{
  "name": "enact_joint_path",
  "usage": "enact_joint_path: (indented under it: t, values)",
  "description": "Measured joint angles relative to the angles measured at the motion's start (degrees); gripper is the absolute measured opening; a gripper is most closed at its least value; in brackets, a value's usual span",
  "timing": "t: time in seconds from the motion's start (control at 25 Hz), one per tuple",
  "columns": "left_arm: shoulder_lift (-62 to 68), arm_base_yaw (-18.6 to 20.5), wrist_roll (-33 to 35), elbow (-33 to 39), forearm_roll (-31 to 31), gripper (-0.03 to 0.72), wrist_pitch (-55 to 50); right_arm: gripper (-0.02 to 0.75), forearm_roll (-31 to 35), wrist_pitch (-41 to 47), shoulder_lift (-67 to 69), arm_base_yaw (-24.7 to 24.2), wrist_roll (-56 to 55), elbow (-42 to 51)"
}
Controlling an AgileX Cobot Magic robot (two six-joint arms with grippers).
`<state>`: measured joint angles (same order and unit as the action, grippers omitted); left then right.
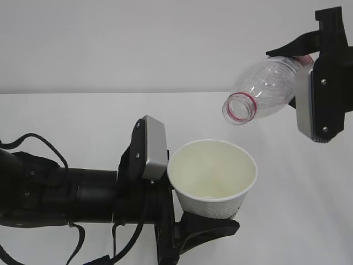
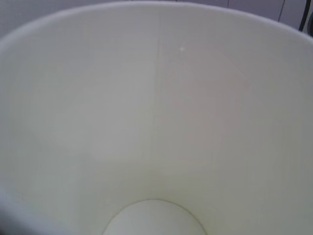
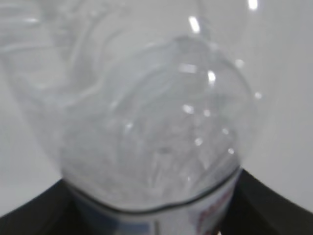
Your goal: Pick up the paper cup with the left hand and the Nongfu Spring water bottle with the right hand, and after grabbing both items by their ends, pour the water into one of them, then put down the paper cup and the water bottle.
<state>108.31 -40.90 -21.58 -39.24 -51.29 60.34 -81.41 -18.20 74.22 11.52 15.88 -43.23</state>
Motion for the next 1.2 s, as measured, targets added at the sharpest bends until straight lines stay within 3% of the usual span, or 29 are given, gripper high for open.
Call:
enact_joint_path:
  t: [1.2]
  values:
    - [0.0,0.0,-0.12,0.0,0.46,0.58,0.1,0.484,0.15,0.0,0.04,0.0,1.68,-1.74]
